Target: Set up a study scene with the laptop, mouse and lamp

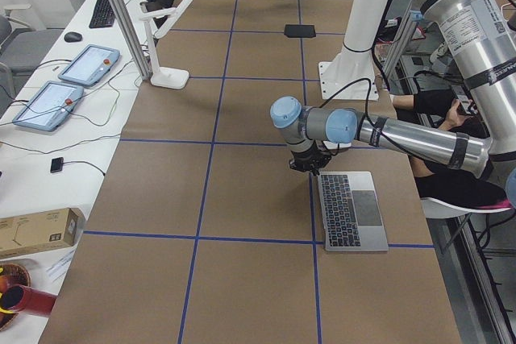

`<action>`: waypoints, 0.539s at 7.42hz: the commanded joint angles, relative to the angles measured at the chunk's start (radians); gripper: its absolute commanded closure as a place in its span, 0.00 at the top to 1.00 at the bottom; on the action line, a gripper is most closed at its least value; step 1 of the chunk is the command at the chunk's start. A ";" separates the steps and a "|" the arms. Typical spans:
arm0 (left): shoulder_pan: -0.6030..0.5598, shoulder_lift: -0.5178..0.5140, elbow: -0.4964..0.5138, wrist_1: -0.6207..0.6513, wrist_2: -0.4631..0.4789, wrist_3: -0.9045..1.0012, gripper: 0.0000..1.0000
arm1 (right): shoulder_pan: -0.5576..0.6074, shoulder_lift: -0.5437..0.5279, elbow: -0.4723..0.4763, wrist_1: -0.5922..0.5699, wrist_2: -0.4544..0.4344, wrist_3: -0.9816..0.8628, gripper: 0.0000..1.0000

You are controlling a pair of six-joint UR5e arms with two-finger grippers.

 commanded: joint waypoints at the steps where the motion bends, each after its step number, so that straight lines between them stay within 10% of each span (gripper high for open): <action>1: -0.049 0.003 -0.003 0.005 -0.002 0.061 0.07 | -0.001 0.001 0.000 0.000 0.001 0.002 1.00; 4: -0.097 0.002 -0.026 0.009 -0.004 0.063 0.06 | -0.003 0.001 0.001 0.000 0.001 0.006 1.00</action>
